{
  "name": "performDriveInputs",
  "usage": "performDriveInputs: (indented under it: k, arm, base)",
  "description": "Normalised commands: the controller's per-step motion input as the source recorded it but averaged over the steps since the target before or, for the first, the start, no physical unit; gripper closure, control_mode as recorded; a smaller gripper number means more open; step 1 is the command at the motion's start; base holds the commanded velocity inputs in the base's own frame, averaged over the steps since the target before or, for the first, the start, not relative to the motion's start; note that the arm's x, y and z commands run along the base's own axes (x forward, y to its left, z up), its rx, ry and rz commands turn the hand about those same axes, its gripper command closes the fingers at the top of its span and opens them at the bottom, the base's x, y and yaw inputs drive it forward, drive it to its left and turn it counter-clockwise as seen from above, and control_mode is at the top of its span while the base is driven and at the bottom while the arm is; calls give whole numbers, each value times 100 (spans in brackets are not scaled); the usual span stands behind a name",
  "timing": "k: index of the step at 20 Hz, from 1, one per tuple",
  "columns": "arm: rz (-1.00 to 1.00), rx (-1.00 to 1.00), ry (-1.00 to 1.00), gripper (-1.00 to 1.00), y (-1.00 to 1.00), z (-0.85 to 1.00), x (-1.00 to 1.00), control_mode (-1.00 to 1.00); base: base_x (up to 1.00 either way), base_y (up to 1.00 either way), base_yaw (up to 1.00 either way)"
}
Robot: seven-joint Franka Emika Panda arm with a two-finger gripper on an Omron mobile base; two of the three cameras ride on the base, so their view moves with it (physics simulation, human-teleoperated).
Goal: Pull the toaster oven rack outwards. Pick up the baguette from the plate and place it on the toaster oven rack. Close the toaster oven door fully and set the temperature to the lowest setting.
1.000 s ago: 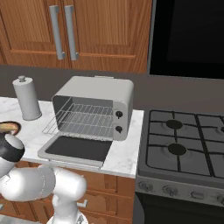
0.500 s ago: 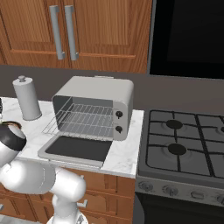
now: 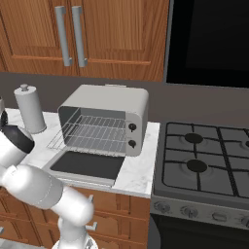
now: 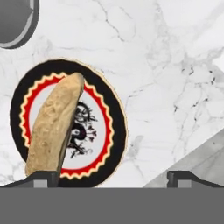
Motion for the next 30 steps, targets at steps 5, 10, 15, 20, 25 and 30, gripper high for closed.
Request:
performDriveInputs:
  k: [5,10,15,20,25,30]
  arm:
    - [0,0,1,-100,30,-7,22,-100]
    - [-1,0,0,-100,28,0,16,-100]
    - [0,0,5,-100,17,-10,16,-100]
    - [0,0,7,-100,5,-26,15,-100]
    - [0,-2,0,-100,7,-18,5,-100]
    - [0,-5,-7,-100,17,-20,0,-100]
  base:
    - [0,0,0]
    - [0,0,0]
    - [0,0,0]
    - [0,0,0]
    - [0,0,0]
    - [0,0,0]
